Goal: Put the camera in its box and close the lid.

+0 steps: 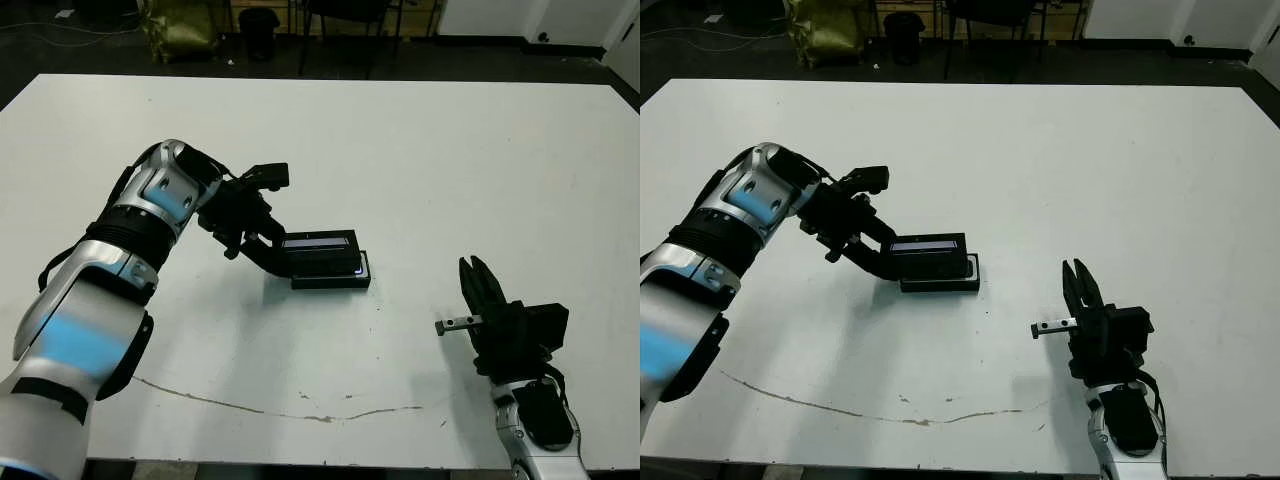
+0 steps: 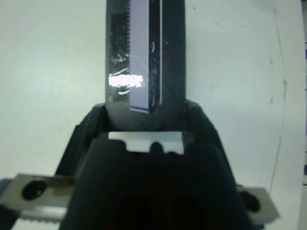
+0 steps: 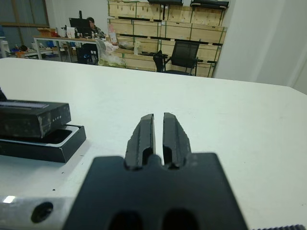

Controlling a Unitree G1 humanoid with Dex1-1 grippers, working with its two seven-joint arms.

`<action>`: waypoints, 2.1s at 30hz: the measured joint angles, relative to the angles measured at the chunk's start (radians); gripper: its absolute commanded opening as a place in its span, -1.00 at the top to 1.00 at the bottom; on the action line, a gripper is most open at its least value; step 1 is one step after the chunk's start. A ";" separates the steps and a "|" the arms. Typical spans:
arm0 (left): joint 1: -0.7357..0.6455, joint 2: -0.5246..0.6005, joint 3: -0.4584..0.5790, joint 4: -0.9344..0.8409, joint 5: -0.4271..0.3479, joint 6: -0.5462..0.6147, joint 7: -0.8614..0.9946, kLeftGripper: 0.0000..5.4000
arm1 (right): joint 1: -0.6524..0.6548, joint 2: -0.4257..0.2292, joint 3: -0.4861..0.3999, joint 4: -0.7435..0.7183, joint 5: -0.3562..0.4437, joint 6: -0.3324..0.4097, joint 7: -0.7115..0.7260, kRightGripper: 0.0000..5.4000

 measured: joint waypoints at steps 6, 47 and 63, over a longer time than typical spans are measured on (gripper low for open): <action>0.008 0.003 -0.001 -0.021 -0.001 0.029 0.007 0.17 | -0.001 0.000 0.002 0.006 0.001 -0.004 0.005 1.00; 0.045 -0.051 -0.021 -0.038 0.001 -0.032 0.103 0.17 | 0.007 0.000 0.001 0.026 -0.028 -0.028 0.000 1.00; 0.014 -0.090 -0.045 -0.001 0.032 -0.044 0.110 0.17 | 0.016 0.000 0.001 0.023 -0.025 -0.028 -0.004 1.00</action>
